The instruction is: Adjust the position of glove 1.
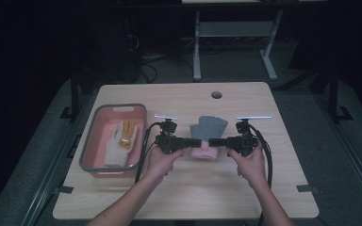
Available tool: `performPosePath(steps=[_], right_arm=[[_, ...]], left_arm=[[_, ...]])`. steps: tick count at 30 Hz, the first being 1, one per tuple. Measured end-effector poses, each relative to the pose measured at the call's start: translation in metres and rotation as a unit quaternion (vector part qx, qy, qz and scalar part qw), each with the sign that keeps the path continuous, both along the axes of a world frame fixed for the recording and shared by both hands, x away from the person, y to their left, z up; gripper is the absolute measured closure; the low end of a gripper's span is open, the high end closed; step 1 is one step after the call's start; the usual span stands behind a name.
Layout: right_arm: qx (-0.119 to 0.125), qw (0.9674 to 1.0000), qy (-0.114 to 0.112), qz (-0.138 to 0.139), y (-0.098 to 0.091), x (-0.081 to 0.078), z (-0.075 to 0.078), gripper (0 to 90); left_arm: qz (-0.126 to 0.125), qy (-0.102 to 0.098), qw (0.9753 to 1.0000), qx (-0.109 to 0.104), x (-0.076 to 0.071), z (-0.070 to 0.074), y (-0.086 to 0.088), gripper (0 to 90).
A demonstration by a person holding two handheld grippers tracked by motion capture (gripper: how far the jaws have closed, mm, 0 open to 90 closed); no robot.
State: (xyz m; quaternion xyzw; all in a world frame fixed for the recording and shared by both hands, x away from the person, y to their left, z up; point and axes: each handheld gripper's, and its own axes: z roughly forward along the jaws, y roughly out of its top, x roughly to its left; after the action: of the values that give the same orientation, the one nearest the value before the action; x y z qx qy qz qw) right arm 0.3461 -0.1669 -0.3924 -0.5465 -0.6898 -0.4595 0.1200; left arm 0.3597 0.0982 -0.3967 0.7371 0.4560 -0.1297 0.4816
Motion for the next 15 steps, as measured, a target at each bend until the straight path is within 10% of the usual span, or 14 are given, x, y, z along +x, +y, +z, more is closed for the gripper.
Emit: performPosePath(steps=[15], right_arm=[[-0.004,0.9997,-0.004,0.022,0.025,0.008,0.007,68.6]], left_arm=[[0.013,-0.006,0.9999,0.002,-0.001,0.008,0.024,65.8]])
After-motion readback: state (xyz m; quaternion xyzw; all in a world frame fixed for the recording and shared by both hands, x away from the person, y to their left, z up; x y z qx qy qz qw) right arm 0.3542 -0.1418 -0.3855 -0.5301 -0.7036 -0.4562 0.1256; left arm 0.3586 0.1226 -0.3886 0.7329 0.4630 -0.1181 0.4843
